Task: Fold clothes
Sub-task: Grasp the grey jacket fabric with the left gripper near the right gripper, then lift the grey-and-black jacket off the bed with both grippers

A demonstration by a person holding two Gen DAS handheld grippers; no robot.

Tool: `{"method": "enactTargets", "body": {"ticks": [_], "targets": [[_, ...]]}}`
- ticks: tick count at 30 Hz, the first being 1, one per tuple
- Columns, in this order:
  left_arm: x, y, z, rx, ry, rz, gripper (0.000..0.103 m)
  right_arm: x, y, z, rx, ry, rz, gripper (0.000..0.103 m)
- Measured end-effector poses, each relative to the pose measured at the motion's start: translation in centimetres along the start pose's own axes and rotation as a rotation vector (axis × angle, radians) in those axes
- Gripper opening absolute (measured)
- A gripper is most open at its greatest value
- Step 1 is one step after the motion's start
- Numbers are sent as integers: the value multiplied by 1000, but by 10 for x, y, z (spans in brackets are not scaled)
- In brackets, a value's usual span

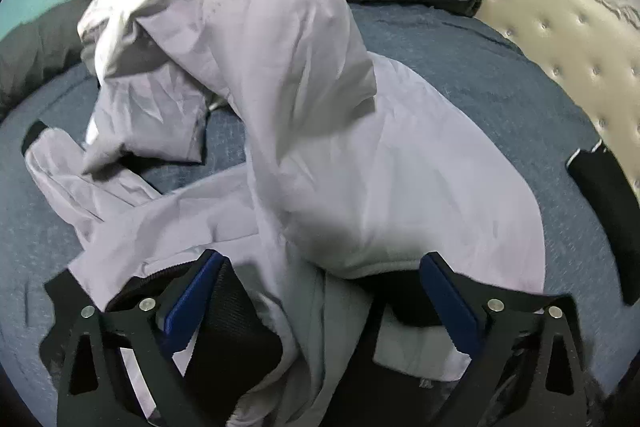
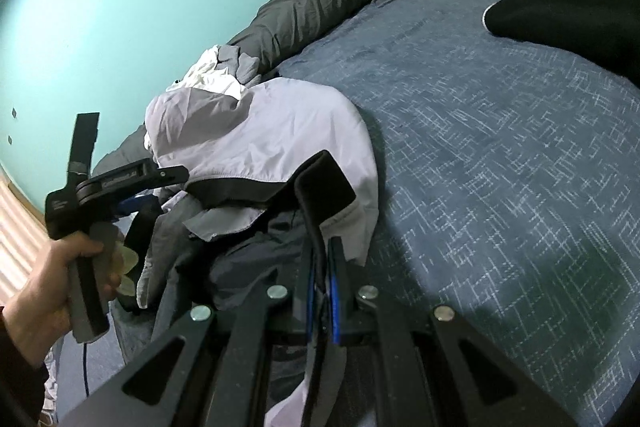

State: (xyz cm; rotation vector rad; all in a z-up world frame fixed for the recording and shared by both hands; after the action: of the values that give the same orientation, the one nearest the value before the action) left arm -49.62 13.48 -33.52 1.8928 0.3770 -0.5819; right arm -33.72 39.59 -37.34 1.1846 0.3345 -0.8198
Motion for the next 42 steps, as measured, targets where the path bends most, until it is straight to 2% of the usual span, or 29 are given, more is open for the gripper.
{"method": "enactTargets", "body": {"ticks": [3, 11, 20, 22, 25, 29, 31, 38, 42], "targets": [[-1, 4, -4, 19, 31, -10, 94, 0, -1, 0, -4, -6, 2, 6], [-2, 25, -24, 72, 26, -50, 94, -2, -2, -2, -6, -24, 5, 6], [-14, 5, 1, 56, 108, -15, 92, -3, -3, -6, -6, -30, 5, 7], [-13, -4, 7, 66, 124, 1, 85, -4, -3, -6, -6, -31, 5, 7], [-11, -15, 13, 61, 126, 23, 66, -4, -4, -7, -5, -31, 7, 7], [-10, -24, 21, 68, 151, 40, 50, -4, -5, -7, -5, -32, 8, 7], [-11, -22, 19, 60, 129, 39, 46, -4, -6, -7, -4, -35, 10, 7], [-16, -1, 9, 50, 48, -6, 9, -4, -4, -5, -6, -28, 6, 7], [-20, 14, 2, 55, 4, -23, 4, -4, -3, -3, -11, -20, 2, 7]]}}
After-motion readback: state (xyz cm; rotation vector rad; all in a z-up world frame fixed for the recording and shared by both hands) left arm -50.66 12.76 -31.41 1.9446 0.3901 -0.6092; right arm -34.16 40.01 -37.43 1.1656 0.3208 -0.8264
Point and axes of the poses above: each gripper's, at about its wrist camera, not at the fingertips, and y roughly against the way its jaws point, z to its left, x to its underside, the point moved 5 cm from there along -y, roughly the way its jaws point, and after that the axes turned 14 degrees about x, right-handed, at the moved point
